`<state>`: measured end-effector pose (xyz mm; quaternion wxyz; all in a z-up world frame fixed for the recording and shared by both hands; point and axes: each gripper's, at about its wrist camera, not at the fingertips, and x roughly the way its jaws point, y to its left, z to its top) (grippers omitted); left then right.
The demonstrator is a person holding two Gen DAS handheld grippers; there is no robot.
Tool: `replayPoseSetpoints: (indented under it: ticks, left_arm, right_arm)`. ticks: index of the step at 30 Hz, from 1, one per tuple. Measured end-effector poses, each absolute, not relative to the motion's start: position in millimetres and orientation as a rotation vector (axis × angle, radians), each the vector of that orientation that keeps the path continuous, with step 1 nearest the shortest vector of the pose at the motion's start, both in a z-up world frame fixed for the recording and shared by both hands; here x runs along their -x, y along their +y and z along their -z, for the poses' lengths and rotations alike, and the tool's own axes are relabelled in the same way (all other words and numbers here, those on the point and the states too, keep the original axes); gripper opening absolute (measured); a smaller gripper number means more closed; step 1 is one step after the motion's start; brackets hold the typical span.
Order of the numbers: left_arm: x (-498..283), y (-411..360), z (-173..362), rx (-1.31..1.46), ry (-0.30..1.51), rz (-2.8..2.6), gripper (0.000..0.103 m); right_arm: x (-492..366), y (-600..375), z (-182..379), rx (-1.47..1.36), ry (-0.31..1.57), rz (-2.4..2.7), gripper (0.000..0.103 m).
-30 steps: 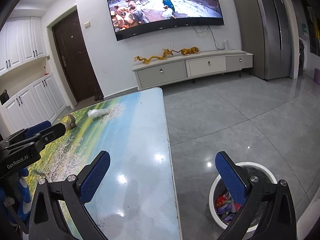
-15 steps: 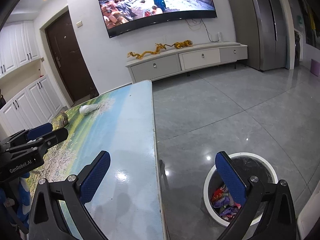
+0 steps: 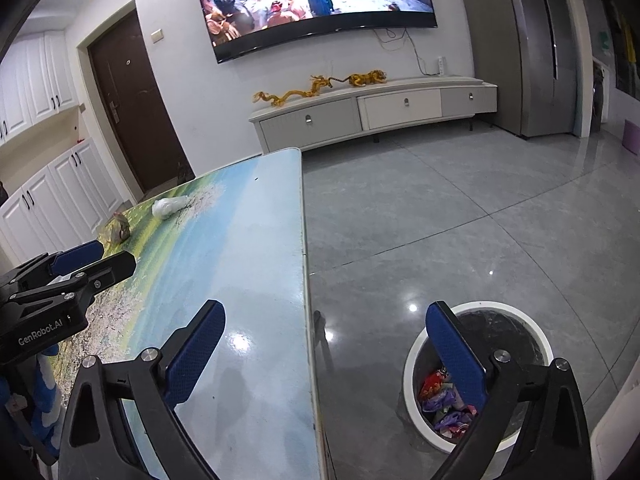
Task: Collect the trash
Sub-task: 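Move both open tools back over the table toward the last wrappers, then grasp the clear red-tinged bag with the left tool while the right tool grasps the white plastic bag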
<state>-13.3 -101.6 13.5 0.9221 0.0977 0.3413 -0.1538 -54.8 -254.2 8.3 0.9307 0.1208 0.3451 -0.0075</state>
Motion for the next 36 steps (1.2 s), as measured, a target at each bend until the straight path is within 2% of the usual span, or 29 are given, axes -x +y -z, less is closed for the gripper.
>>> replayPoseSetpoints:
  ticks: [11,24,26,28,34,36]
  left_arm:
    - [-23,-47,-12,-0.111,0.714,0.238,0.064]
    - [-94,112,-4,0.063,0.709,0.05,0.064]
    - [-113,130,-4,0.107,0.711,0.058,0.072]
    - [-126,137,-5,0.113,0.695,0.07,0.075]
    - [-171,134,2,0.061,0.706,0.192,0.075]
    - [-185,134,9,0.029,0.727,0.215,0.075]
  right_arm:
    - [9,-210,-18,-0.166,0.734,-0.065,0.093]
    - [-84,-112,-26,-0.048,0.749,-0.301,0.091]
    - [-100,-98,-28,-0.047,0.742,-0.333,0.091]
    - [-122,-80,-28,-0.039,0.735,-0.365,0.091]
    - [-181,-40,-24,-0.043,0.729,-0.437,0.09]
    - [-202,-31,-19,-0.048,0.743,-0.462,0.087]
